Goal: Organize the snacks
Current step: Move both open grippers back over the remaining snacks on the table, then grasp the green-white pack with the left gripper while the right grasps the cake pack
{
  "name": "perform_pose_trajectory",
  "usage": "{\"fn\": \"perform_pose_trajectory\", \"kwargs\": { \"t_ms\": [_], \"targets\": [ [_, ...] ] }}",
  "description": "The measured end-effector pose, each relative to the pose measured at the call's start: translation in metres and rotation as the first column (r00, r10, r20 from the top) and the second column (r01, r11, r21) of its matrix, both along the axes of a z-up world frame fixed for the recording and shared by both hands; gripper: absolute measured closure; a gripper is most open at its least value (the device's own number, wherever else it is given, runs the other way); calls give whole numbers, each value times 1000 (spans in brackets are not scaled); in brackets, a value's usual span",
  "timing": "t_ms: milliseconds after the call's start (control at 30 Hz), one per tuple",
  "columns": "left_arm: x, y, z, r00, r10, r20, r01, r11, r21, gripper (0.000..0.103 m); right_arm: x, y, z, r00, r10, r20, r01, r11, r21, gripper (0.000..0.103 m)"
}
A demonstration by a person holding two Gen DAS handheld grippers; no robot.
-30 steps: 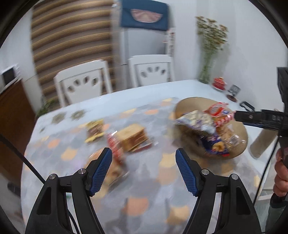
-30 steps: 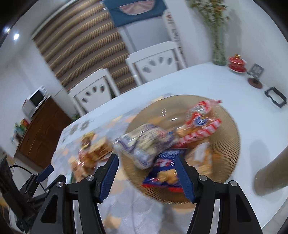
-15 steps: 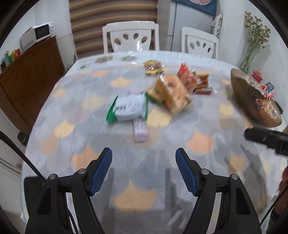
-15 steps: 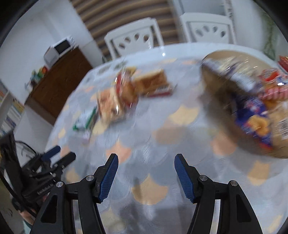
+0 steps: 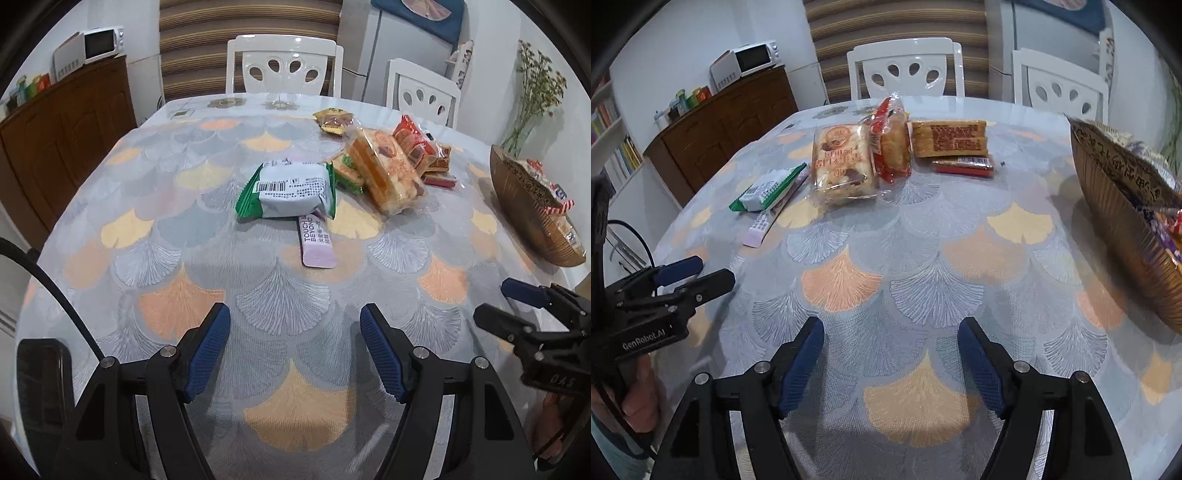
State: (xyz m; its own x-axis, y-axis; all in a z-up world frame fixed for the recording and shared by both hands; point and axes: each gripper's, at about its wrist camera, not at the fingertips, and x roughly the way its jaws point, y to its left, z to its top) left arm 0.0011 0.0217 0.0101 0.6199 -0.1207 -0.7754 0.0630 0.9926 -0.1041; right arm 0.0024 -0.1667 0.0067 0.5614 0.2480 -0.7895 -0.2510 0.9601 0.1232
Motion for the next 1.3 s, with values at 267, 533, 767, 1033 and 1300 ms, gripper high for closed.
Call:
{"fn": "perform_pose_trajectory", "kwargs": {
  "t_ms": [267,533,767,1033,1300],
  "targets": [
    [-2,-5,-1,999,-30,13,30,999,11,32,1,12,-3,1000,18,9,-17,998,-61,26],
    [0,7,-1,1000,-9,12,10,998,-67,32,1,13,-3,1000,22,5,-21,998,-67,23],
    [2,8,0,1000,-5,4,5,998,-63,32,1,15,-4,1000,20,4,-19,997,-72,23],
    [23,11,50,998,-35,54,37,998,-44,32,12,16,26,998,60,-26,-60,998,11,23],
    [86,12,37,994,-91,-52,84,988,-128,29,70,28,51,999,40,-37,-35,992,117,23]
  ]
}}
